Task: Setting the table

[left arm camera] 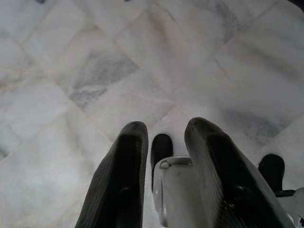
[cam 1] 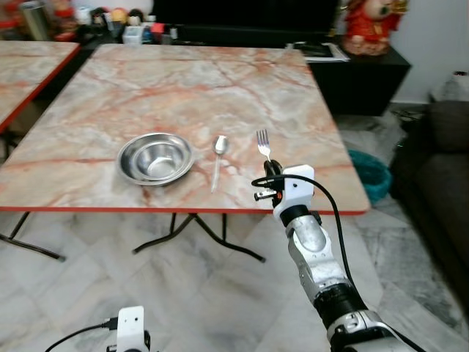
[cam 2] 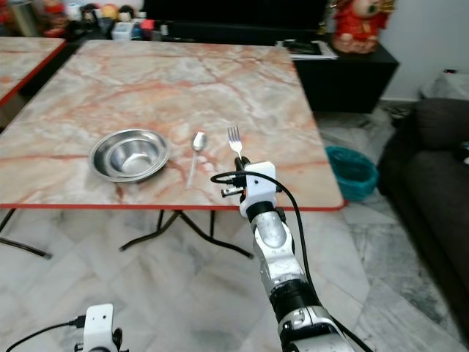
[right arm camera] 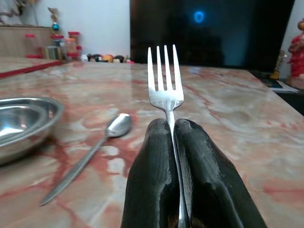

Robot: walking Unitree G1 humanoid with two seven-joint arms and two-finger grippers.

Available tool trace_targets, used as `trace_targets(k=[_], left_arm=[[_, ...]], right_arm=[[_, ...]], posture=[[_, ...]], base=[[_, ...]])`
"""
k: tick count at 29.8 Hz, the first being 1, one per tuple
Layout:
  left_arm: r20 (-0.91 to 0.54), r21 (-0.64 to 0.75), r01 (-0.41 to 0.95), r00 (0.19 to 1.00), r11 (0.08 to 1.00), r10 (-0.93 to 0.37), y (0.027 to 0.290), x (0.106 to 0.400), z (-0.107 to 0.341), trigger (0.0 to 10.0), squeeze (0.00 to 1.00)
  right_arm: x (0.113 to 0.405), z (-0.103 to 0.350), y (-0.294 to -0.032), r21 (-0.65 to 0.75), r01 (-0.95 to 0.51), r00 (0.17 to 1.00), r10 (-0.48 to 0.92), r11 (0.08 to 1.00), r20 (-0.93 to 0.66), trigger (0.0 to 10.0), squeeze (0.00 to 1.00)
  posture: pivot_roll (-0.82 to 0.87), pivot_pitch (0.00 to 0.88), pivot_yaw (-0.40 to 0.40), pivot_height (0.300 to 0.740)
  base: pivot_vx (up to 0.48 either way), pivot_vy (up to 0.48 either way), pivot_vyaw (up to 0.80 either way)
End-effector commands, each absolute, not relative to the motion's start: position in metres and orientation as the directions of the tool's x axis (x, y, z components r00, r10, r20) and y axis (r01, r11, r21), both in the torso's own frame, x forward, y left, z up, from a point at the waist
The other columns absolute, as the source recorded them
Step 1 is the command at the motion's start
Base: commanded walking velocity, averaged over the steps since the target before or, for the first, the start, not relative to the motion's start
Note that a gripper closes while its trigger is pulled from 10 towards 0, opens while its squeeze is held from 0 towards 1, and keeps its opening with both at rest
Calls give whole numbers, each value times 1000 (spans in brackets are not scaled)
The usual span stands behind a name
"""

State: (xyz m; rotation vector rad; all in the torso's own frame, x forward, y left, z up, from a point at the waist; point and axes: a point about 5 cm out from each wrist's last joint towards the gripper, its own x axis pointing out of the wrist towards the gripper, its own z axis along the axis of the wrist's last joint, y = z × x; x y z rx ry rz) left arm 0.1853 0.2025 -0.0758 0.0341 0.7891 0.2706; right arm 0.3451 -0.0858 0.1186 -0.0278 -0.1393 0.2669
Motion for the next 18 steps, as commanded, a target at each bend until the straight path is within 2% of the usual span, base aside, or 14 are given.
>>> trace_targets(k=[1, 4, 18], left_arm=[[-709, 139, -238, 654, 961, 264, 208, 179, -78, 10000, 0], [-709, 138, -241, 653, 961, 266, 208, 179, -78, 10000, 0], [-709, 142, -246, 650, 959, 272, 209, 178, -78, 10000, 0]], right_arm=[[345, 122, -78, -45, -282, 948, 285, 958, 139, 10000, 0], [346, 122, -78, -48, -285, 947, 288, 957, 139, 10000, 0], [346, 121, -79, -39, -280, 950, 283, 959, 132, 10000, 0]], posture=[[74, 90, -58, 715], [74, 91, -59, 715], [74, 97, -60, 715]], base=[[0, 0, 0], [0, 0, 0], [310, 0, 0]])
